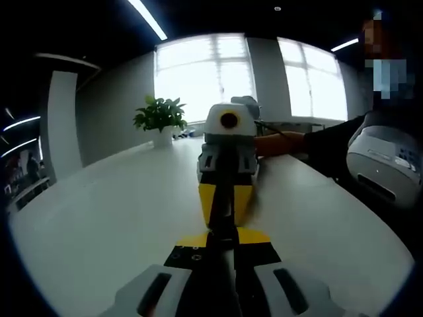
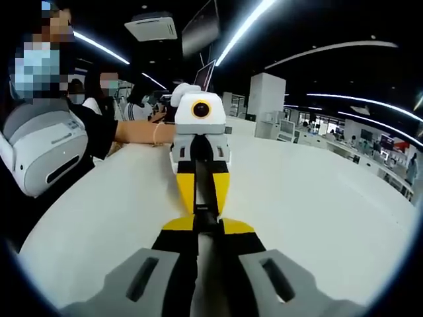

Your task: Snap the two parts of the plastic buckle together until the buckle closes and remains connected.

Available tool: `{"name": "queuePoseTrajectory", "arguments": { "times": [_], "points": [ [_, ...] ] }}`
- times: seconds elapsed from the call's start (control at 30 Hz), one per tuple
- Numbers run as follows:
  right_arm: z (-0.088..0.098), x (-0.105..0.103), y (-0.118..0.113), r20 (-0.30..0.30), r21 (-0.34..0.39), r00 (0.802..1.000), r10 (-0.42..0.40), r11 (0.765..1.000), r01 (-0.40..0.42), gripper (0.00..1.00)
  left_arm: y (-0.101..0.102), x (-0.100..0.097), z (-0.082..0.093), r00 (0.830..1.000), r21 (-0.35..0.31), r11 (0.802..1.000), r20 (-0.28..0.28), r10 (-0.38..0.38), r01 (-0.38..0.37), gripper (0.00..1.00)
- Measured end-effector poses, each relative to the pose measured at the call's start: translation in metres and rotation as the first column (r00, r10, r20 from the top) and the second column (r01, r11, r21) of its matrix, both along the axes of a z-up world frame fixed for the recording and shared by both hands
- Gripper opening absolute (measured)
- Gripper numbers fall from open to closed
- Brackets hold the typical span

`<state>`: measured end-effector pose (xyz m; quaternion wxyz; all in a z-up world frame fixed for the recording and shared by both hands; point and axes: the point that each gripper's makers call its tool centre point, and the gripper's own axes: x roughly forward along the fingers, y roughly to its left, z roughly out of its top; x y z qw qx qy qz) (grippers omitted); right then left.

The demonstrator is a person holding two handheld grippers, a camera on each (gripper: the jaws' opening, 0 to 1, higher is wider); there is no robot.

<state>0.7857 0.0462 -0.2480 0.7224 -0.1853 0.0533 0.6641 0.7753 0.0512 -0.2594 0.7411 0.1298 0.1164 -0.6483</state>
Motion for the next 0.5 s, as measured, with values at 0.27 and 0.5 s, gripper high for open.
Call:
{"name": "queuePoseTrajectory", "arguments": {
  "times": [0.27, 0.5],
  "points": [
    [0.0000, -0.0011, 0.0001, -0.054, 0.017, 0.998, 0.026, 1.000, -0.026, 0.12, 0.0008, -0.0005, -0.0003, 1.000, -0.003, 1.000, -0.006, -0.011, 0.011, 0.11],
    [-0.0001, -0.0010, 0.0016, -0.071, 0.032, 0.997, 0.025, 0.999, -0.022, 0.12, 0.0019, 0.0029, -0.0007, 0.998, -0.018, 1.000, -0.055, 0.006, -0.007, 0.12]
  ]
}}
